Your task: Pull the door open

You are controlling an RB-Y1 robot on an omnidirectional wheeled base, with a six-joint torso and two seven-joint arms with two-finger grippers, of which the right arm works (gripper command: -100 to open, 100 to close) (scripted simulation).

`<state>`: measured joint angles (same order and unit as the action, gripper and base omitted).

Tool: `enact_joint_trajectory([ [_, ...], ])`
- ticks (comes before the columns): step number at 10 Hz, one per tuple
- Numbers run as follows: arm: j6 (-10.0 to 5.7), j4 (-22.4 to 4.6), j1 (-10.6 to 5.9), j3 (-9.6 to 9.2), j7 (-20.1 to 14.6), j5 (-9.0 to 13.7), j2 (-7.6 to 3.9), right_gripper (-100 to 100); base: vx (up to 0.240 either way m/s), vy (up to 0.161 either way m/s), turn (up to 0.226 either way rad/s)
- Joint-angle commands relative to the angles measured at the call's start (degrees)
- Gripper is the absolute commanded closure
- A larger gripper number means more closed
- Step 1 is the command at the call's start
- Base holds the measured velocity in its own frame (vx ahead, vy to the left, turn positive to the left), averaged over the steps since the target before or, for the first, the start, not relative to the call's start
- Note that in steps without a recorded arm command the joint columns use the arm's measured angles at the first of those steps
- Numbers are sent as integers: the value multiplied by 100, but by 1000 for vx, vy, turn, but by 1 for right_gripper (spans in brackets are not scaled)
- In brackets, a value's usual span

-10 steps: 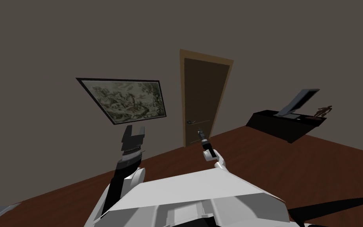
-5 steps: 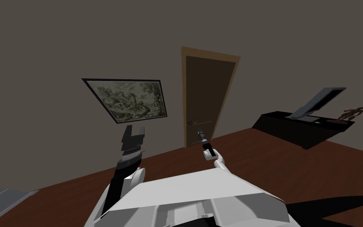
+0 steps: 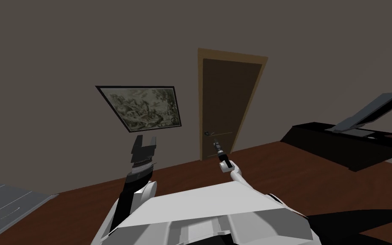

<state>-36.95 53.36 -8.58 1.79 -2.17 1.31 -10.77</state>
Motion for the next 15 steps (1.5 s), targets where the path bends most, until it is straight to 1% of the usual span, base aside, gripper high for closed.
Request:
enact_joint_trajectory([
  [1, -32, -282, -75, 2, -36, 11, -27, -100, 51, -51, 50],
  [2, -32, -282, -75, 2, -36, 11, -27, -100, 15, -17, -13],
  [3, -90, -478, -201, 5, -79, 29, -63, -100, 24, -24, 89],
  [4, -90, -575, -201, 5, -79, 29, -63, -100, 25, -29, 65],
  [5, -141, -824, -312, 8, -118, 44, -95, -100, 35, -33, 92],
  [6, -141, -834, -312, 8, -118, 44, -95, -100, 31, -31, 39],
  [7, -192, -1047, -423, 10, -156, 59, -127, -100, 34, -39, 80],
  [8, -192, -1093, -423, 10, -156, 59, -127, -100, 27, -38, 44],
  [11, -316, -1690, -694, 17, -250, 96, -203, -100, 47, -54, 89],
  [12, -316, -1729, -694, 17, -250, 96, -203, -100, 38, -47, 36],
  [14, -373, -2016, -817, 20, -292, 113, -238, -100, 32, -30, 55],
  [15, -393, -2117, -861, 21, -307, 119, -250, -100, 38, -38, 69],
])
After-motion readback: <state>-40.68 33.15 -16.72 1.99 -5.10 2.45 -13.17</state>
